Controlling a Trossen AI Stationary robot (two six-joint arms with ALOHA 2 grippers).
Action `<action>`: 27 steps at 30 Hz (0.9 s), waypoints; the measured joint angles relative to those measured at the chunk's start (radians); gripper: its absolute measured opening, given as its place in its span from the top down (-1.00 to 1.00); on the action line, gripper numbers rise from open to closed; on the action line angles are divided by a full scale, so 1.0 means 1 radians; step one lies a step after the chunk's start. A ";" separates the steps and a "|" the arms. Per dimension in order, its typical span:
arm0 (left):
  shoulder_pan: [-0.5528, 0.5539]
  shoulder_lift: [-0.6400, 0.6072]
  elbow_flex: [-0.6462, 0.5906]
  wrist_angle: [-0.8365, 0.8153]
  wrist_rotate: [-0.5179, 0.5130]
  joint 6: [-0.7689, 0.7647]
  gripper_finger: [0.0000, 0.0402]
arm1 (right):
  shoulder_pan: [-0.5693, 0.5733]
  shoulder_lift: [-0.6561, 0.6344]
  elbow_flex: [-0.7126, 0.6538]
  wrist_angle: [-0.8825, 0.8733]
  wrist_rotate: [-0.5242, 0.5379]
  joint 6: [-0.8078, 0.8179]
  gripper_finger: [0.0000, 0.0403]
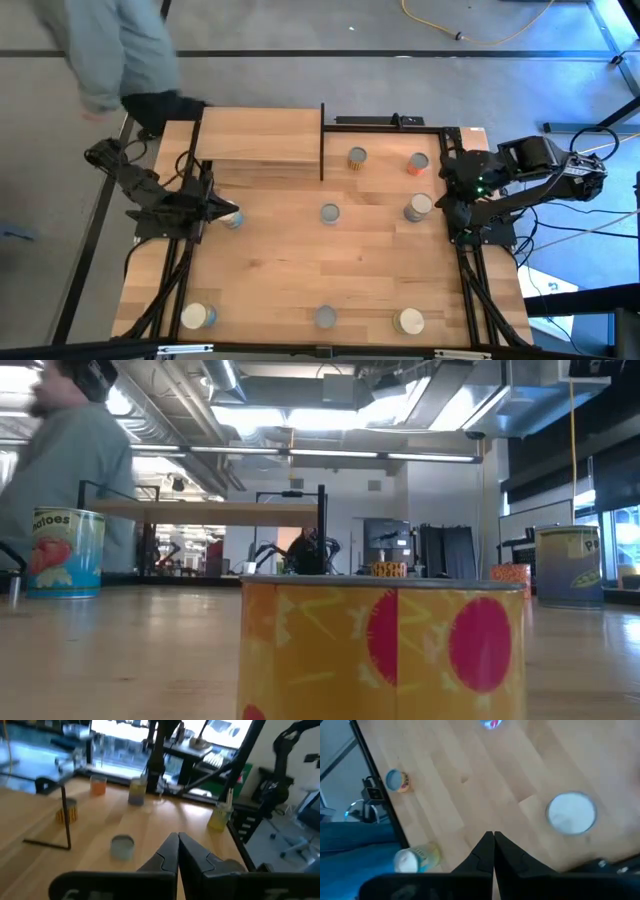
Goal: Pick and place cans onto a shelf
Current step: Put the blue canned peas on the shelf
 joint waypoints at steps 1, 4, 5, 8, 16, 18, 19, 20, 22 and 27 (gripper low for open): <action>0.002 0.030 0.038 -0.055 -0.001 -0.039 1.00 | 0.000 0.003 0.000 -0.002 -0.001 0.005 0.93; 0.010 0.109 0.137 -0.172 -0.010 -0.148 1.00 | 0.000 0.012 -0.004 -0.005 0.000 0.026 0.84; 0.015 0.131 0.163 -0.204 -0.010 -0.179 1.00 | 0.000 0.016 -0.006 -0.008 0.000 0.027 0.80; 0.027 0.186 0.216 -0.267 -0.005 -0.233 1.00 | 0.000 0.031 -0.015 -0.021 0.001 0.028 0.67; 0.061 0.218 0.244 -0.276 0.019 -0.373 1.00 | -0.024 0.103 -0.085 -0.019 0.050 0.128 0.46; 0.067 0.223 0.244 -0.275 0.025 -0.383 1.00 | -0.031 0.131 -0.107 -0.013 0.082 0.176 0.45; 0.069 0.223 0.244 -0.275 0.028 -0.383 1.00 | -0.037 0.145 -0.119 -0.008 0.087 0.182 0.45; 0.072 0.224 0.244 -0.273 0.034 -0.383 1.00 | -0.042 0.159 -0.132 0.002 0.089 0.181 0.45; 0.078 0.223 0.244 -0.268 0.046 -0.384 1.00 | -0.052 0.187 -0.161 0.020 0.087 0.180 0.45; 0.081 0.223 0.244 -0.263 0.053 -0.383 1.00 | -0.078 0.249 -0.241 0.050 0.084 0.178 0.45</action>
